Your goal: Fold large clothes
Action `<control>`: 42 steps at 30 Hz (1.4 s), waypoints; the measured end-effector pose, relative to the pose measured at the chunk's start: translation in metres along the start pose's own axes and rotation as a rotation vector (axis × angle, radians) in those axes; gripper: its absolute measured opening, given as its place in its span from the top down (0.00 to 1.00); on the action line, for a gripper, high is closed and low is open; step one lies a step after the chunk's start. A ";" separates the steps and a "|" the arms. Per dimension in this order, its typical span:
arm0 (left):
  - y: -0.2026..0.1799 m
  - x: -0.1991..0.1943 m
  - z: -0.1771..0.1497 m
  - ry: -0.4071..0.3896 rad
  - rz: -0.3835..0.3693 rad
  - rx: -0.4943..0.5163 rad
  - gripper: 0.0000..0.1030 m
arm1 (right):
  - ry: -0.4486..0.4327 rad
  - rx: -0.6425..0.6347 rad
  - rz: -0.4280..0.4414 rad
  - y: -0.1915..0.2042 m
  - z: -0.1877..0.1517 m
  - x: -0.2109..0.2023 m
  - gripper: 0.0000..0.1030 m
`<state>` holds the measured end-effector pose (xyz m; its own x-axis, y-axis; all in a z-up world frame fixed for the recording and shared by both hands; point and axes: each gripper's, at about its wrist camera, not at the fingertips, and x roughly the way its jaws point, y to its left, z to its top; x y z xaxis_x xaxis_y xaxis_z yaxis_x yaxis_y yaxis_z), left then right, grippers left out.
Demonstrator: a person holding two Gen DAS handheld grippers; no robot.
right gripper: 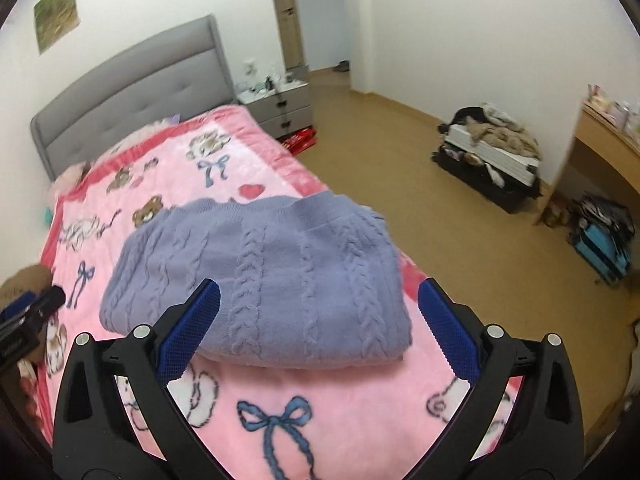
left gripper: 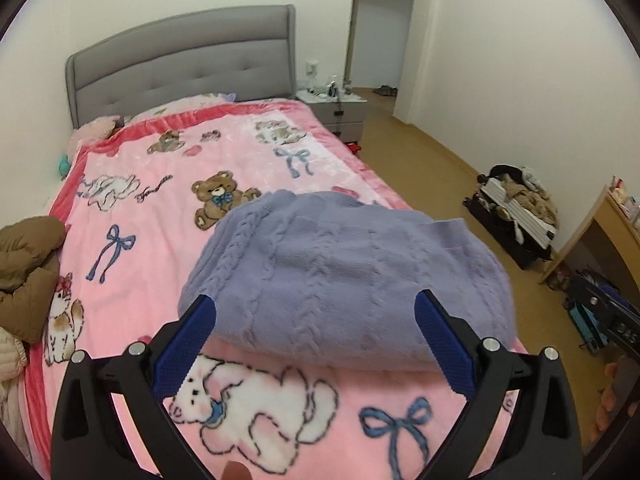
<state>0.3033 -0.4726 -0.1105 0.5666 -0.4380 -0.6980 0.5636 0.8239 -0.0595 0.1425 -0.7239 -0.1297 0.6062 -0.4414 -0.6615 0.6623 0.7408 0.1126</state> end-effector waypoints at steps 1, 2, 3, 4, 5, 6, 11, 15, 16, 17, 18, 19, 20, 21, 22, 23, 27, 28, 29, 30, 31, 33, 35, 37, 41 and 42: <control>-0.003 -0.007 -0.003 -0.003 0.000 0.005 0.05 | 0.001 -0.008 -0.005 0.001 -0.002 -0.006 0.08; -0.008 -0.015 -0.005 -0.008 -0.003 0.013 0.05 | 0.009 -0.026 -0.012 0.002 -0.005 -0.012 0.08; -0.010 -0.021 -0.007 -0.010 -0.007 0.018 0.05 | 0.013 -0.049 -0.014 0.003 -0.008 -0.018 0.08; -0.014 -0.027 -0.009 -0.013 -0.012 0.028 0.05 | 0.011 -0.066 -0.010 0.005 -0.010 -0.023 0.08; -0.016 -0.032 -0.011 -0.018 -0.017 0.036 0.05 | 0.004 -0.085 -0.005 0.006 -0.013 -0.029 0.08; -0.019 -0.039 -0.013 -0.031 -0.022 0.047 0.05 | -0.003 -0.104 -0.003 0.008 -0.016 -0.036 0.08; -0.026 -0.055 -0.017 -0.045 -0.034 0.052 0.05 | -0.032 -0.184 -0.013 0.022 -0.029 -0.062 0.08; -0.029 -0.063 -0.021 -0.051 -0.045 0.054 0.05 | -0.031 -0.202 -0.009 0.025 -0.034 -0.072 0.08; -0.030 -0.064 -0.022 -0.054 -0.042 0.060 0.05 | -0.033 -0.199 -0.010 0.024 -0.035 -0.074 0.08; -0.031 -0.065 -0.022 -0.056 -0.041 0.066 0.05 | -0.035 -0.194 -0.011 0.023 -0.036 -0.076 0.08; -0.032 -0.067 -0.022 -0.060 -0.041 0.071 0.05 | -0.034 -0.191 -0.008 0.023 -0.036 -0.077 0.08; -0.033 -0.068 -0.022 -0.062 -0.041 0.074 0.05 | -0.034 -0.184 -0.001 0.021 -0.035 -0.078 0.08; -0.033 -0.068 -0.022 -0.063 -0.042 0.076 0.05 | -0.035 -0.180 -0.002 0.021 -0.035 -0.078 0.08; -0.033 -0.069 -0.022 -0.063 -0.042 0.077 0.05 | -0.037 -0.177 -0.002 0.020 -0.034 -0.079 0.08; -0.033 -0.069 -0.021 -0.064 -0.042 0.078 0.05 | -0.038 -0.177 -0.002 0.020 -0.034 -0.080 0.08; -0.034 -0.069 -0.020 -0.065 -0.042 0.078 0.05 | -0.039 -0.177 -0.005 0.020 -0.034 -0.080 0.08; -0.036 -0.070 -0.018 -0.068 -0.039 0.080 0.05 | -0.035 -0.168 0.002 0.020 -0.033 -0.079 0.08; -0.036 -0.069 -0.018 -0.068 -0.039 0.083 0.05 | -0.035 -0.165 0.005 0.020 -0.032 -0.079 0.08; -0.037 -0.069 -0.017 -0.069 -0.040 0.087 0.05 | -0.036 -0.166 0.005 0.021 -0.032 -0.079 0.08; -0.037 -0.068 -0.016 -0.071 -0.038 0.089 0.05 | -0.038 -0.168 0.005 0.021 -0.032 -0.079 0.08; -0.038 -0.068 -0.016 -0.071 -0.037 0.091 0.05 | -0.040 -0.172 0.002 0.022 -0.031 -0.079 0.08; -0.038 -0.067 -0.015 -0.069 -0.041 0.090 0.05 | -0.040 -0.173 0.000 0.021 -0.031 -0.079 0.08; -0.038 -0.067 -0.015 -0.071 -0.039 0.091 0.05 | -0.039 -0.166 0.002 0.021 -0.032 -0.079 0.08; -0.039 -0.066 -0.013 -0.074 -0.042 0.091 0.05 | -0.039 -0.167 0.004 0.021 -0.031 -0.079 0.08; -0.040 -0.064 -0.010 -0.076 -0.040 0.089 0.05 | -0.041 -0.170 0.005 0.020 -0.030 -0.078 0.08; -0.041 -0.064 -0.009 -0.079 -0.041 0.091 0.05 | -0.042 -0.170 0.004 0.021 -0.030 -0.077 0.08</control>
<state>0.2384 -0.4748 -0.0700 0.5852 -0.5005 -0.6379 0.6375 0.7702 -0.0194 0.0964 -0.6592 -0.0980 0.6292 -0.4566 -0.6290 0.5777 0.8161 -0.0145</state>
